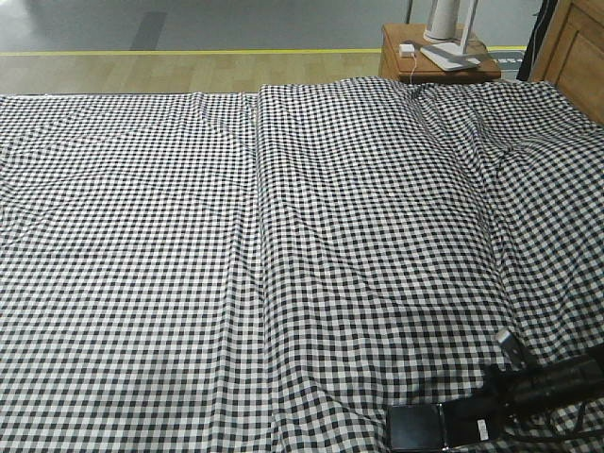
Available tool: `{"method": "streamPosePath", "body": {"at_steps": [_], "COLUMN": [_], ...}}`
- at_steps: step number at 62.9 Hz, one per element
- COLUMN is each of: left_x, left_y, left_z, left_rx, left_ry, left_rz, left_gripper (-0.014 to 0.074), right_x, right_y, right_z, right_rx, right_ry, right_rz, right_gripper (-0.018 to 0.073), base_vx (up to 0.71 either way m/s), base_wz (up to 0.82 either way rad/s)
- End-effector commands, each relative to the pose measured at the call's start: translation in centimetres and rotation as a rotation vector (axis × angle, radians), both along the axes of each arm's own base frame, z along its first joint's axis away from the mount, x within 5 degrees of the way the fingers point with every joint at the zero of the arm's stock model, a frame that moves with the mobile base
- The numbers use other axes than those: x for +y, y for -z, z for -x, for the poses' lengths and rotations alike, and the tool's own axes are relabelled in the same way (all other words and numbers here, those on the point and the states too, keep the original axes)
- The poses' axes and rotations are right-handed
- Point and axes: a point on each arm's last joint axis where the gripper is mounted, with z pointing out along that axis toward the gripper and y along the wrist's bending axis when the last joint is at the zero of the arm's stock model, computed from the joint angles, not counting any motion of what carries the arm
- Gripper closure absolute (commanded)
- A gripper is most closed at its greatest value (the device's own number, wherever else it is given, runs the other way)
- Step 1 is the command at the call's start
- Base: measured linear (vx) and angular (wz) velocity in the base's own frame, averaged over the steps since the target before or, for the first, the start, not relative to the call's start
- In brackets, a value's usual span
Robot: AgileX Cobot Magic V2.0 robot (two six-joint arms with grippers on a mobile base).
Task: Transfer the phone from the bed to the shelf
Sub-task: 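Lift the phone off the bed with the right gripper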
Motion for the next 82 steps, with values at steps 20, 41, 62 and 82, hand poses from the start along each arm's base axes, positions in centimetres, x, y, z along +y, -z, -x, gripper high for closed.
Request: {"method": "streamPosePath", "body": {"at_steps": [20,41,62,82], "left_x": [0.0,0.0,0.0,0.0], "left_y": [-0.5,-0.5,-0.5,-0.5], "left_z": [0.0,0.0,0.0,0.0], "left_rx": [-0.075,-0.075,-0.075,-0.075], "left_ry": [-0.003,-0.003,-0.003,-0.003], "left_rz": [0.007,0.007,0.007,0.007], "left_gripper": [0.0595,0.0595,0.0595,0.0595], "right_x": [-0.2,5.8,11.5,17.5], "right_y": [-14.4,-27.9,-39.7,-47.8], "right_z": [-5.4,-7.2,-4.3,1.4], "right_rx": [-0.217,-0.495,-0.764,-0.986], "right_ry": [-0.027,-0.156,-0.257,-0.387], "right_rz": [0.004,0.098,0.142,0.116], "right_gripper": [0.0562,0.0562,0.0562,0.0562], "base_vx": [0.0,0.0,0.0,0.0], "base_wz": [0.0,0.0,0.0,0.0]}}
